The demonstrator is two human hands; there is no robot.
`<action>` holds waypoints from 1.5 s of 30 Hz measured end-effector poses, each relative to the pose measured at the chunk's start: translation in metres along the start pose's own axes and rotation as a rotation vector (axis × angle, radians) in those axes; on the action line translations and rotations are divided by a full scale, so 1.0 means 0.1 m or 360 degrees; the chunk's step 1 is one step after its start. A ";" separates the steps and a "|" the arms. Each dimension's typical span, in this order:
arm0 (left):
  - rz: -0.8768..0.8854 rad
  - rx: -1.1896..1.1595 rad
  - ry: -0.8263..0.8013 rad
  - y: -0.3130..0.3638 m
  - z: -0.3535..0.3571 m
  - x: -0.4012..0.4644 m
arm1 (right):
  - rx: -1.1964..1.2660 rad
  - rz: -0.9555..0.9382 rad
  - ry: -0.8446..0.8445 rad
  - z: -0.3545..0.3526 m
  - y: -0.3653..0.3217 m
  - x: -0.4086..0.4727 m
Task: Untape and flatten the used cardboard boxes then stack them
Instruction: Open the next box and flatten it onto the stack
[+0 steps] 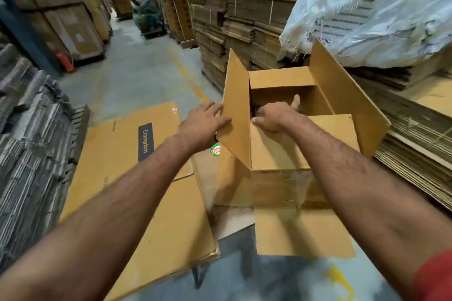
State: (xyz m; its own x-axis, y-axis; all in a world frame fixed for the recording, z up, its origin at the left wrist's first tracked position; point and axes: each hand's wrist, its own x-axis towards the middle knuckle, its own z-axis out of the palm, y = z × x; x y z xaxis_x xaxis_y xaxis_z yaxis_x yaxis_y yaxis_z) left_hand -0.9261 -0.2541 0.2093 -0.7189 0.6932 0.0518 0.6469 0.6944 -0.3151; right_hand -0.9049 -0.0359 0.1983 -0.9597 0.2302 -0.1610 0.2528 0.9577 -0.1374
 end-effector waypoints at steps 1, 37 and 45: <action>0.0075 0.0011 -0.0011 0.02 -0.03 0.02 | -0.0059 0.0062 -0.0004 -0.09 -0.05 -0.09; 0.0196 -0.0558 0.0445 -0.20 -0.73 0.68 | -0.0152 0.0434 0.0896 -1.19 0.30 -2.18; -0.0256 -0.0489 0.0367 -0.97 -0.54 0.68 | -0.0206 0.0361 0.0958 -1.69 0.51 -2.03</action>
State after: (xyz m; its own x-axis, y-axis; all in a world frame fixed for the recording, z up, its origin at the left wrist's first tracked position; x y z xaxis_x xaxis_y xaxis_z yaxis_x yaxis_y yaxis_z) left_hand -1.0237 -0.2641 0.2949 -0.7636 0.5721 0.2993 0.6022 0.7983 0.0103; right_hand -0.7180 -0.0044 0.3889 -0.7947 0.4493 0.4081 0.4764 0.8783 -0.0394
